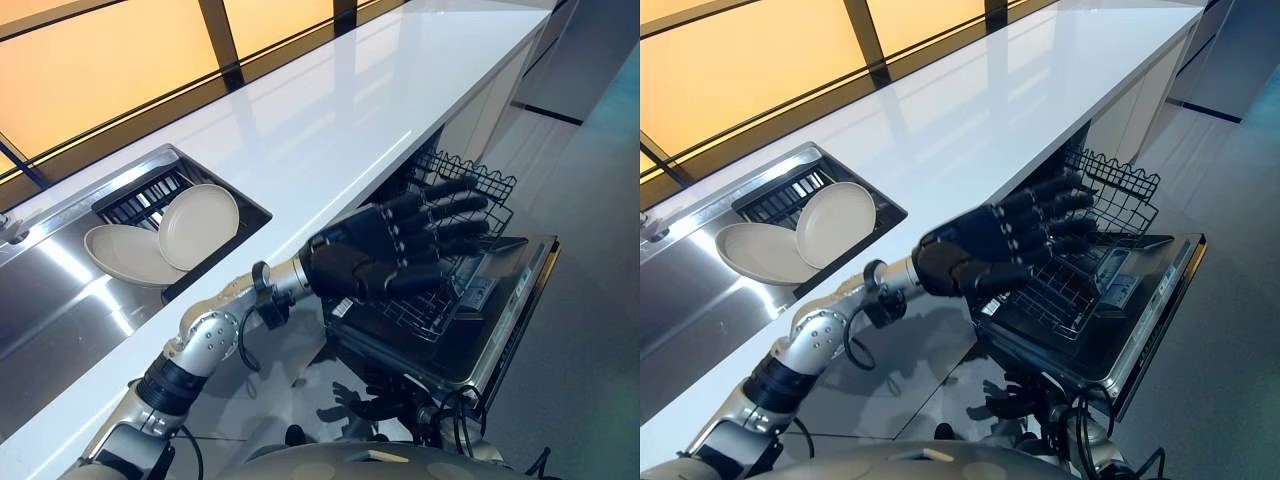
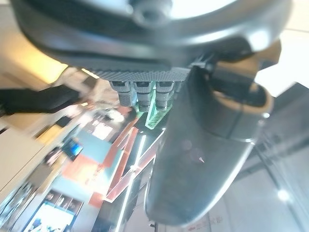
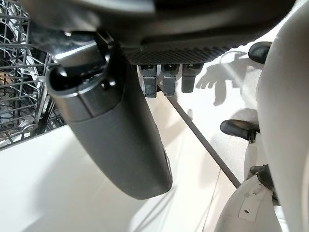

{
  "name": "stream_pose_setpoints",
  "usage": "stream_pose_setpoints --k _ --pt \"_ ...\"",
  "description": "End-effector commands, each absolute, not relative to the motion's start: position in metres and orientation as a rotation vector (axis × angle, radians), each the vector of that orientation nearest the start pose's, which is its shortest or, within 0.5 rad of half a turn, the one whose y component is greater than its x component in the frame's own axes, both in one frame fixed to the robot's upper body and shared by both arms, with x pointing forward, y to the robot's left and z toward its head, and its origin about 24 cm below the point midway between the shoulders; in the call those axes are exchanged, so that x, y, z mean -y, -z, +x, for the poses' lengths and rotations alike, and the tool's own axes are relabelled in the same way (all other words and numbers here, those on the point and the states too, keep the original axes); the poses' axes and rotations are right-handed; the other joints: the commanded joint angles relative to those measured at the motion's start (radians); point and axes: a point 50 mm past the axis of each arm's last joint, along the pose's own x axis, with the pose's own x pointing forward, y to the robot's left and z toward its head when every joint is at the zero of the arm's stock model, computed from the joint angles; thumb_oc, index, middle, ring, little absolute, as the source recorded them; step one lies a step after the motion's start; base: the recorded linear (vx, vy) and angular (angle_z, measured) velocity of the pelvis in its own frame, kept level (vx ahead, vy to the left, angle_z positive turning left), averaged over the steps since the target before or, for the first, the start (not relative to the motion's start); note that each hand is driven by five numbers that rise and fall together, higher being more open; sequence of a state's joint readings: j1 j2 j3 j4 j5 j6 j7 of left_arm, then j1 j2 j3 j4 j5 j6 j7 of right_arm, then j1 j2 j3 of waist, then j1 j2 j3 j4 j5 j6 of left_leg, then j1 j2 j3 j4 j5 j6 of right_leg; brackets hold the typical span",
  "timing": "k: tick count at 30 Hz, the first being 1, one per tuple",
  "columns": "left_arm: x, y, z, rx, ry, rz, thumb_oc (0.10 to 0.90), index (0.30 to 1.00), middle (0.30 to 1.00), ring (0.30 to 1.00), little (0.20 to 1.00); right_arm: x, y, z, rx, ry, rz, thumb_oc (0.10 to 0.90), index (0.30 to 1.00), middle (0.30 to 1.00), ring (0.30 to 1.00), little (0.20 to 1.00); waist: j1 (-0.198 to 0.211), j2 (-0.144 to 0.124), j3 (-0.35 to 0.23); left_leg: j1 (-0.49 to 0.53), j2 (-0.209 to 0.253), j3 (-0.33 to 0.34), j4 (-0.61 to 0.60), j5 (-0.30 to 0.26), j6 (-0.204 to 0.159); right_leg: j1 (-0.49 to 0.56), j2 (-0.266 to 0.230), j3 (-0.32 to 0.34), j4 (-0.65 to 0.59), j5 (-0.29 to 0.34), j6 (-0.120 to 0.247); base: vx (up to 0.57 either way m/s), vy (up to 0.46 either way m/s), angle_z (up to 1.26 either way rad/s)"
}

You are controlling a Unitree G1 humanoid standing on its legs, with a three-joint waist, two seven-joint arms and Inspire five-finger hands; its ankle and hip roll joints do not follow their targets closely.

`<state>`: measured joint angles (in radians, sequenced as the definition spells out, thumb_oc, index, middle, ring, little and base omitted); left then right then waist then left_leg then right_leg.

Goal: Pick up plates and place into dishwasher.

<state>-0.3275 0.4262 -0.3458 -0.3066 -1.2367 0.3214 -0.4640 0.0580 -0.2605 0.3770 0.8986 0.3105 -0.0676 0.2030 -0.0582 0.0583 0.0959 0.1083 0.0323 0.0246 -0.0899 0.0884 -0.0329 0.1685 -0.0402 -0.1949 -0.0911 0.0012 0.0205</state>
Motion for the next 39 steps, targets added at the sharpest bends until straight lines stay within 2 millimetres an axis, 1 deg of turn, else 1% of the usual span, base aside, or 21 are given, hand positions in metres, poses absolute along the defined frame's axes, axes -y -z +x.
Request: stream_pose_setpoints --k 1,6,9,10,11,12,13,14,15,16,17,18,19,21,22,24,27,29,33,36,39 --pt "-0.103 -0.243 0.258 0.527 1.125 -0.694 0.8 0.9 0.9 0.9 0.9 0.159 0.134 0.15 -0.852 -0.344 -0.034 0.8 0.9 0.9 0.9 0.9 0.011 -0.034 -0.032 0.043 -0.071 -0.01 0.003 -0.111 0.036 -0.01 -0.016 0.043 0.011 0.022 0.058 0.0 0.0 0.0" --pt "-0.139 -0.283 0.276 0.686 0.868 -0.641 0.8 0.9 0.9 0.9 0.9 0.161 0.137 0.148 -0.881 -0.325 -0.033 0.8 0.9 0.9 0.9 0.9 0.012 -0.027 -0.045 0.038 -0.072 -0.01 0.003 -0.108 0.033 -0.011 -0.015 0.033 0.009 0.021 0.057 0.03 -0.015 0.02" --pt "-0.164 -0.306 0.286 0.791 0.66 -0.513 0.8 0.9 0.9 0.9 0.9 0.163 0.137 0.149 -0.885 -0.308 -0.036 0.8 0.9 0.9 0.9 0.9 0.014 -0.021 -0.051 0.029 -0.073 -0.008 0.003 -0.096 0.031 -0.018 -0.017 0.027 0.007 0.03 0.056 0.0 0.0 0.0" --pt "-0.175 -0.315 0.289 0.83 0.574 -0.444 0.8 0.9 0.9 0.9 0.9 0.164 0.137 0.149 -0.889 -0.301 -0.033 0.8 0.9 0.9 0.9 0.9 0.015 -0.017 -0.054 0.028 -0.073 -0.006 0.003 -0.095 0.029 -0.018 -0.017 0.024 0.006 0.03 0.057 0.04 -0.001 0.03" --pt "-0.189 -0.326 0.291 0.884 0.433 -0.318 0.8 0.9 0.9 0.9 0.9 0.166 0.138 0.148 -0.895 -0.294 -0.031 0.8 0.9 0.9 0.9 0.9 0.015 -0.013 -0.056 0.026 -0.073 -0.003 0.003 -0.095 0.027 -0.021 -0.017 0.024 0.006 0.03 0.058 0.04 0.009 0.02" --pt "-0.197 -0.333 0.293 0.901 0.373 -0.266 0.8 0.9 0.9 0.9 0.9 0.167 0.138 0.147 -0.898 -0.291 -0.033 0.8 0.9 0.9 0.9 0.9 0.015 -0.011 -0.058 0.025 -0.074 -0.001 0.003 -0.094 0.026 -0.022 -0.016 0.022 0.006 0.03 0.058 0.03 0.021 0.01" --pt "-0.206 -0.34 0.296 0.903 0.291 -0.207 0.8 0.9 0.9 0.9 0.9 0.169 0.139 0.146 -0.902 -0.289 -0.037 0.8 0.9 0.9 0.9 0.9 0.016 -0.008 -0.059 0.023 -0.074 0.0 0.003 -0.094 0.025 -0.023 -0.016 0.02 0.006 0.029 0.058 0.07 0.03 0.01" --pt "-0.218 -0.347 0.3 0.912 0.152 -0.048 0.8 0.9 0.9 0.9 0.9 0.172 0.14 0.144 -0.91 -0.288 -0.047 0.8 0.9 0.9 0.9 0.9 0.016 -0.003 -0.061 0.028 -0.073 0.002 0.003 -0.105 0.022 -0.019 -0.016 0.019 0.005 0.02 0.061 0.04 0.037 0.01" --pt "-0.23 -0.356 0.3 0.913 0.05 0.062 0.8 0.9 0.9 0.9 0.9 0.175 0.14 0.143 -0.913 -0.285 -0.057 0.8 0.9 0.9 0.9 0.9 0.016 0.001 -0.061 0.022 -0.074 0.005 0.003 -0.095 0.023 -0.024 -0.016 0.016 0.004 0.029 0.06 0.08 0.033 0.01" --pt "-0.243 -0.365 0.302 0.901 -0.045 0.173 0.8 0.9 0.9 0.9 0.9 0.178 0.14 0.142 -0.92 -0.285 -0.059 0.8 0.9 0.9 0.9 0.9 0.017 0.004 -0.065 0.025 -0.074 0.004 0.003 -0.103 0.021 -0.02 -0.016 0.015 0.004 0.02 0.063 0.05 0.026 -0.01" --pt "-0.251 -0.37 0.304 0.881 -0.09 0.22 0.8 0.9 0.9 0.9 0.9 0.179 0.141 0.14 -0.925 -0.286 -0.058 0.8 0.9 0.9 0.9 0.9 0.017 0.006 -0.066 0.023 -0.075 0.004 0.003 -0.103 0.02 -0.021 -0.015 0.013 0.004 0.02 0.064 0.09 0.025 -0.01" --pt "-0.264 -0.376 0.305 0.853 -0.154 0.29 0.8 0.9 0.9 0.9 0.9 0.183 0.141 0.138 -0.93 -0.286 -0.064 0.8 0.9 0.9 0.9 0.9 0.016 0.01 -0.066 0.023 -0.074 0.009 0.003 -0.102 0.018 -0.021 -0.016 0.011 0.004 0.02 0.066 0.05 0.027 -0.01" --pt "-0.268 -0.378 0.306 0.838 -0.18 0.34 0.8 0.9 0.9 0.9 0.9 0.183 0.142 0.138 -0.933 -0.286 -0.066 0.8 0.9 0.9 0.9 0.9 0.016 0.011 -0.066 0.021 -0.074 0.01 0.003 -0.101 0.018 -0.022 -0.016 0.011 0.004 0.02 0.066 0.05 0.035 0.0" --pt "-0.285 -0.384 0.308 0.781 -0.254 0.485 0.8 0.9 0.9 0.9 0.9 0.187 0.142 0.135 -0.947 -0.284 -0.075 0.8 0.9 0.9 0.9 0.9 0.015 0.017 -0.066 0.017 -0.074 0.014 0.003 -0.098 0.017 -0.026 -0.017 0.009 0.004 0.023 0.07 0.04 0.038 0.0" --pt "-0.288 -0.386 0.309 0.763 -0.267 0.526 0.8 0.9 0.9 0.9 0.9 0.188 0.143 0.134 -0.95 -0.284 -0.077 0.8 0.9 0.9 0.9 0.9 0.015 0.017 -0.066 0.016 -0.075 0.015 0.003 -0.098 0.018 -0.027 -0.017 0.008 0.004 0.024 0.07 0.04 0.04 0.0" --pt "-0.303 -0.389 0.309 0.685 -0.311 0.66 0.8 0.9 0.9 0.9 0.9 0.194 0.144 0.129 -0.966 -0.283 -0.09 0.8 0.9 0.9 0.9 0.9 0.013 0.024 -0.063 0.013 -0.077 0.019 0.003 -0.097 0.019 -0.031 -0.018 0.008 0.004 0.027 0.074 0.04 0.054 0.01" --pt "-0.316 -0.387 0.312 0.579 -0.329 0.72 0.8 0.9 0.9 0.9 0.9 0.198 0.144 0.125 -0.974 -0.284 -0.099 0.8 0.9 0.9 0.9 0.9 0.011 0.025 -0.057 0.01 -0.078 0.021 0.003 -0.095 0.02 -0.035 -0.019 0.008 0.004 0.031 0.078 0.02 0.041 0.02" --pt "-0.331 -0.379 0.315 0.479 -0.346 0.811 0.8 0.9 0.9 0.9 0.9 0.202 0.144 0.122 -0.979 -0.287 -0.112 0.8 0.9 0.9 0.9 0.9 0.008 0.026 -0.048 0.007 -0.082 0.019 0.003 -0.094 0.022 -0.039 -0.02 0.008 0.004 0.035 0.083 0.03 0.047 0.09" --pt "-0.349 -0.371 0.315 0.36 -0.362 0.906 0.8 0.9 0.9 0.9 0.9 0.206 0.144 0.115 -0.992 -0.29 -0.132 0.8 0.9 0.9 0.9 0.9 -0.004 0.024 -0.037 0.0 -0.085 0.024 0.003 -0.093 0.023 -0.051 -0.024 0.015 0.004 0.043 0.093 0.04 0.046 0.03" --pt "-0.352 -0.368 0.317 0.312 -0.352 0.921 0.8 0.9 0.9 0.9 0.9 0.209 0.145 0.11 -1.001 -0.292 -0.143 0.8 0.9 0.9 0.9 0.9 -0.013 0.023 -0.026 -0.006 -0.085 0.031 0.003 -0.092 0.024 -0.062 -0.027 0.021 0.004 0.048 0.098 0.03 0.044 -0.01" --pt "-0.353 -0.365 0.319 0.289 -0.348 0.901 0.8 0.9 0.9 0.9 0.9 0.21 0.143 0.111 -0.987 -0.301 -0.164 0.8 0.9 0.9 0.9 0.9 -0.02 0.021 -0.009 -0.015 -0.085 0.038 0.003 -0.092 0.026 -0.076 -0.031 0.026 0.004 0.053 0.1 -0.01 0.052 -0.02"
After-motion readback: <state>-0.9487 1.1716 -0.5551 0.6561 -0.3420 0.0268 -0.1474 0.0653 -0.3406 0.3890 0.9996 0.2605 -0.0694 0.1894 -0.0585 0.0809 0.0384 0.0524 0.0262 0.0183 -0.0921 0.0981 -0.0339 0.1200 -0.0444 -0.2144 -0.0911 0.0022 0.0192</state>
